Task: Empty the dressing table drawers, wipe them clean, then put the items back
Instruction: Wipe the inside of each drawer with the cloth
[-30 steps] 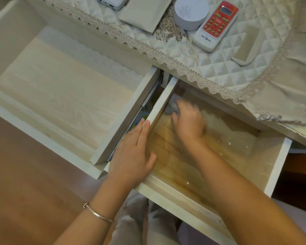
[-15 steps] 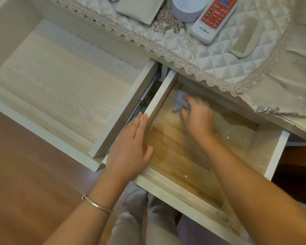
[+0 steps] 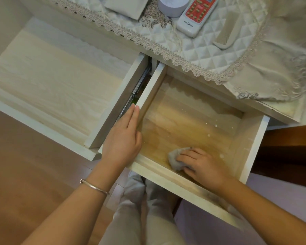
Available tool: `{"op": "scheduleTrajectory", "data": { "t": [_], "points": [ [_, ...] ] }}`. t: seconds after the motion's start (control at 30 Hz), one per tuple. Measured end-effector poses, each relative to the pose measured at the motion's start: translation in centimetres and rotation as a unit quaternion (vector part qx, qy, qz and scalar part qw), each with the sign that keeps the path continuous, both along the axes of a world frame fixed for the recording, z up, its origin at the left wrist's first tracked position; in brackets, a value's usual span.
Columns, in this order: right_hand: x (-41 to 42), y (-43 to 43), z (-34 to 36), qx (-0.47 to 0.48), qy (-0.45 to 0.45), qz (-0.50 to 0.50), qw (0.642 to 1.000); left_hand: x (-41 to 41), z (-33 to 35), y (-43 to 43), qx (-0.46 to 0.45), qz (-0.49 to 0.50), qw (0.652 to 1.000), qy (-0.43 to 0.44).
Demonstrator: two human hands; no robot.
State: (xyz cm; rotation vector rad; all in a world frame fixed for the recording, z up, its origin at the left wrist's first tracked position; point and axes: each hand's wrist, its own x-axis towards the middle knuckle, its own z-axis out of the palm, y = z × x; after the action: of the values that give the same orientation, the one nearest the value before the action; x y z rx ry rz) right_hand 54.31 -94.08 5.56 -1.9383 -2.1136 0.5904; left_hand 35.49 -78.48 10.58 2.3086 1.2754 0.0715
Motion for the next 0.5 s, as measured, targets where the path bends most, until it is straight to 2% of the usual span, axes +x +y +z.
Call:
{"op": "scheduleTrajectory", "data": {
  "t": [0.17, 0.33, 0.5],
  "points": [
    [-2.5, 1.7, 0.2, 0.046, -0.010, -0.014, 0.999, 0.1, 0.1, 0.0, -0.006, 0.004, 1.000, -0.012],
    [-6.4, 8.7, -1.5, 0.065, 0.013, 0.071, 0.995, 0.1, -0.1, 0.1, -0.015, 0.011, 1.000, -0.005],
    [-6.1, 9.1, -1.2, 0.079, 0.006, 0.047, 0.996, 0.0, -0.2, 0.0, -0.008, 0.008, 1.000, -0.012]
  ]
}}
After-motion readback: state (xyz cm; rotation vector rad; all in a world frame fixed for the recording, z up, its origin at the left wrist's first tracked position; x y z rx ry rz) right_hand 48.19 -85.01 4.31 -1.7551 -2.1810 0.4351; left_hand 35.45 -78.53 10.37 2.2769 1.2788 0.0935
